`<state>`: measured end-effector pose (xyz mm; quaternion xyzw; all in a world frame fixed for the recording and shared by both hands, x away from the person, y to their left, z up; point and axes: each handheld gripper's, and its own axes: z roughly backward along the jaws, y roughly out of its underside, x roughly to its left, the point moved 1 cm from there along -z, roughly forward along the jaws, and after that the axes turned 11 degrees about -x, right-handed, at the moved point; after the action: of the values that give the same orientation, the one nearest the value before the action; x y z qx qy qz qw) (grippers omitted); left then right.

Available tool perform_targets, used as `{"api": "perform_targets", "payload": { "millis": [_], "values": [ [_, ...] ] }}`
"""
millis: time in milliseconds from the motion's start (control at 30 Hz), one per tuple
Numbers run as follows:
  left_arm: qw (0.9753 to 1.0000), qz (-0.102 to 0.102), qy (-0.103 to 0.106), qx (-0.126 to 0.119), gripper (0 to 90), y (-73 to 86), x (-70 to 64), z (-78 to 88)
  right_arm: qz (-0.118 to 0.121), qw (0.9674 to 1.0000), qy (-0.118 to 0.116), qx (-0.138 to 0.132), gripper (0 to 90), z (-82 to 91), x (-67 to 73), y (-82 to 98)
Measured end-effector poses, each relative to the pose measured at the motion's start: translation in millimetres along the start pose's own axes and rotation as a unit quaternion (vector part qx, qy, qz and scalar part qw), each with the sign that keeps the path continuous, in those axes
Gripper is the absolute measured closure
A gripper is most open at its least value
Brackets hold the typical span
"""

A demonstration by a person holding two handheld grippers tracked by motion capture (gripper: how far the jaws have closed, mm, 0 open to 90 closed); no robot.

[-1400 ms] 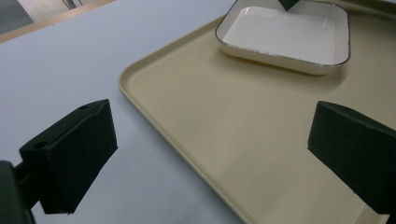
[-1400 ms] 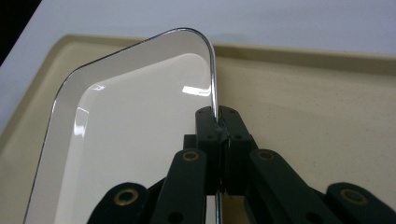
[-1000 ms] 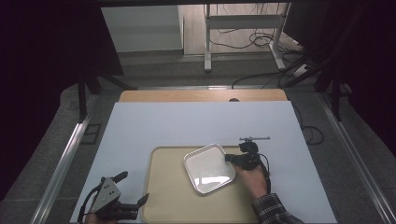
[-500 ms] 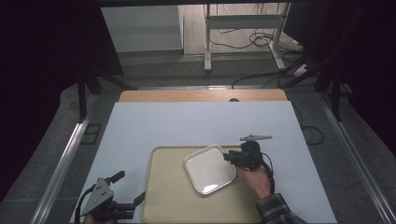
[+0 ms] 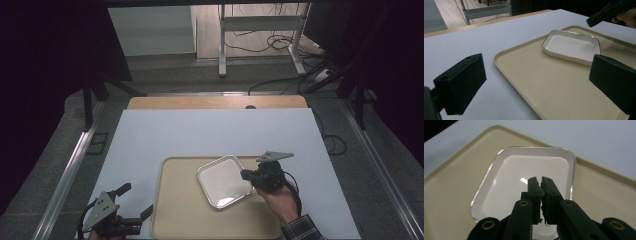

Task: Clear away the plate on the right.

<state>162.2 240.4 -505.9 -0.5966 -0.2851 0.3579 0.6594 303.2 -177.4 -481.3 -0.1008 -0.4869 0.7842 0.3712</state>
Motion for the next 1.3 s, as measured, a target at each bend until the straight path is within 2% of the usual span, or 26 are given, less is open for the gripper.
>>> {"api": "perform_targets", "payload": {
  "millis": [33,67,200,433,667,867,933,1033,1133,1300],
  "values": [
    [1.0,0.0,0.0,0.0,0.0,0.0,0.0,0.0,0.0,1.0,0.0,0.0,86.3,0.0,0.0,0.0],
    [1.0,0.003,-0.003,0.001,0.0,-0.1,0.5,-0.1,0.004,0.9999,-0.01,0.0,87.4,5.0,7.7,0.4],
    [1.0,0.007,-0.007,0.001,0.0,-0.1,1.1,0.1,0.018,0.9995,-0.025,0.002,87.8,10.9,20.3,3.3],
    [1.0,0.006,-0.006,0.001,0.0,-0.1,1.2,-0.2,0.043,0.9979,-0.043,0.024,87.4,15.2,38.8,16.1],
    [0.9999,-0.006,-0.004,0.008,0.6,-0.5,-1.0,-1.8,0.074,0.9953,-0.045,0.045,87.4,7.1,47.0,24.2],
    [0.9998,-0.011,-0.005,0.013,0.7,-0.8,-1.8,-2.9,0.081,0.9932,-0.058,0.06,87.4,-0.7,51.1,30.3],
    [0.9999,-0.01,-0.006,0.013,0.7,-0.8,-1.6,-3.0,0.093,0.9901,-0.07,0.078,87.4,-7.0,55.8,35.2],
    [0.9998,-0.01,-0.006,0.014,0.6,-0.9,-1.6,-3.2,0.102,0.9882,-0.074,0.087,87.4,-10.4,58.4,37.9],
    [0.9998,-0.011,-0.005,0.016,0.7,-0.9,-1.7,-3.6,0.115,0.9839,-0.081,0.11,87.8,-18.1,63.4,43.6],
    [0.9999,-0.005,-0.005,0.015,0.7,-0.8,-0.9,-3.7,0.123,0.9821,-0.089,0.112,87.9,-24.3,67.4,44.5]
  ]
}}
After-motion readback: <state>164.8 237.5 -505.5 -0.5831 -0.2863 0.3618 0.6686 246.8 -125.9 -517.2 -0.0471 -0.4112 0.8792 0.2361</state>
